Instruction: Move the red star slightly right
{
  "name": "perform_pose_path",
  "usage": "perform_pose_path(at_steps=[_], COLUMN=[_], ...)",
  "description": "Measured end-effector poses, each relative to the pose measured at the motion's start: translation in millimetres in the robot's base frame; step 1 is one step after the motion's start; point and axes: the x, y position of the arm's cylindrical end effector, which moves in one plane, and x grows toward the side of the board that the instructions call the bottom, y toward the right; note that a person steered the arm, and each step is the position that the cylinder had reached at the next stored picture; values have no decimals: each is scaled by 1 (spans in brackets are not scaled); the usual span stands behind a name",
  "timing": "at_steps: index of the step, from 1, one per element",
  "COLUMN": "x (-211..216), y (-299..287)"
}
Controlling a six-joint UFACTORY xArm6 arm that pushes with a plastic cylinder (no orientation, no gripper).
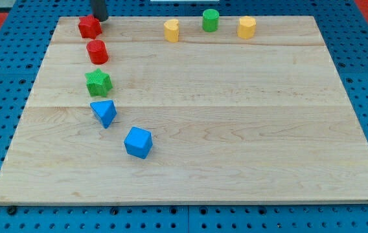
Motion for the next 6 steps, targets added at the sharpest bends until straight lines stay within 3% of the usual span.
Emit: perform_pose_path(at_steps=[1, 2, 3, 4, 5, 6], x=[3, 8, 23, 39, 30, 54], y=[-89, -84, -19, -3, -53, -88])
